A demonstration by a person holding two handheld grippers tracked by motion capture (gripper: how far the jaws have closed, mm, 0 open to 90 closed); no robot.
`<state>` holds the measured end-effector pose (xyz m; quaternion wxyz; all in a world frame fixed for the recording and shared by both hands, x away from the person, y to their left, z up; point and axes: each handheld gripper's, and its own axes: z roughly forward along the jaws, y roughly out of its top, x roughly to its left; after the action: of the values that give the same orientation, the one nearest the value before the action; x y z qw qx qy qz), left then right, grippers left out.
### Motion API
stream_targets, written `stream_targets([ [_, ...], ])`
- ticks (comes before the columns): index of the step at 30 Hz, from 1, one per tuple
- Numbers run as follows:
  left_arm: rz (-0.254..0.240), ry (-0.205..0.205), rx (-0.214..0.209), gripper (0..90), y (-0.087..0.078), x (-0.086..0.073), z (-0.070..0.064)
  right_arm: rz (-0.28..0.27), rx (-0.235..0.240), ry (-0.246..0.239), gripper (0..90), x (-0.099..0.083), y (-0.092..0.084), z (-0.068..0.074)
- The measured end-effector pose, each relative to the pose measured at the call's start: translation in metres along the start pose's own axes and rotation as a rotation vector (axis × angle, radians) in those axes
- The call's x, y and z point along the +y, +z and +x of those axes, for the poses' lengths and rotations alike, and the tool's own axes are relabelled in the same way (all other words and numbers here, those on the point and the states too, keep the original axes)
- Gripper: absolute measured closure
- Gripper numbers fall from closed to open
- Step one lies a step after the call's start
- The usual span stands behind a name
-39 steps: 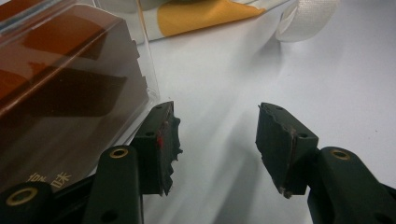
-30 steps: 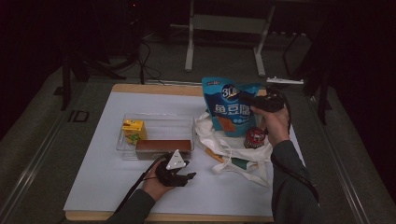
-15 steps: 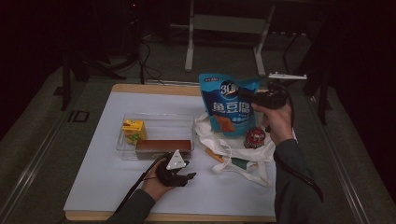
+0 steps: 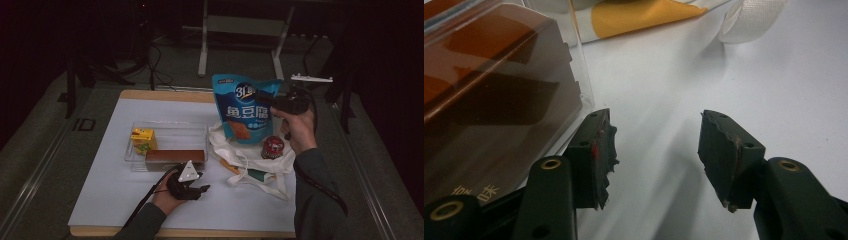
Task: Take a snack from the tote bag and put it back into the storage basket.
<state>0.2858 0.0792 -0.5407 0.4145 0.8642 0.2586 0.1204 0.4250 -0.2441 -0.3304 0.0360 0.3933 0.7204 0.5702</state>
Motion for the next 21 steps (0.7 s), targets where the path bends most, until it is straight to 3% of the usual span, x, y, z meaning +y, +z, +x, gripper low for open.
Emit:
stream_targets([
  [21,0.002,0.008,0.002,47.0,0.000,0.000,-0.001,-0.038,0.052,0.037,90.0,0.010,0.001,0.012],
])
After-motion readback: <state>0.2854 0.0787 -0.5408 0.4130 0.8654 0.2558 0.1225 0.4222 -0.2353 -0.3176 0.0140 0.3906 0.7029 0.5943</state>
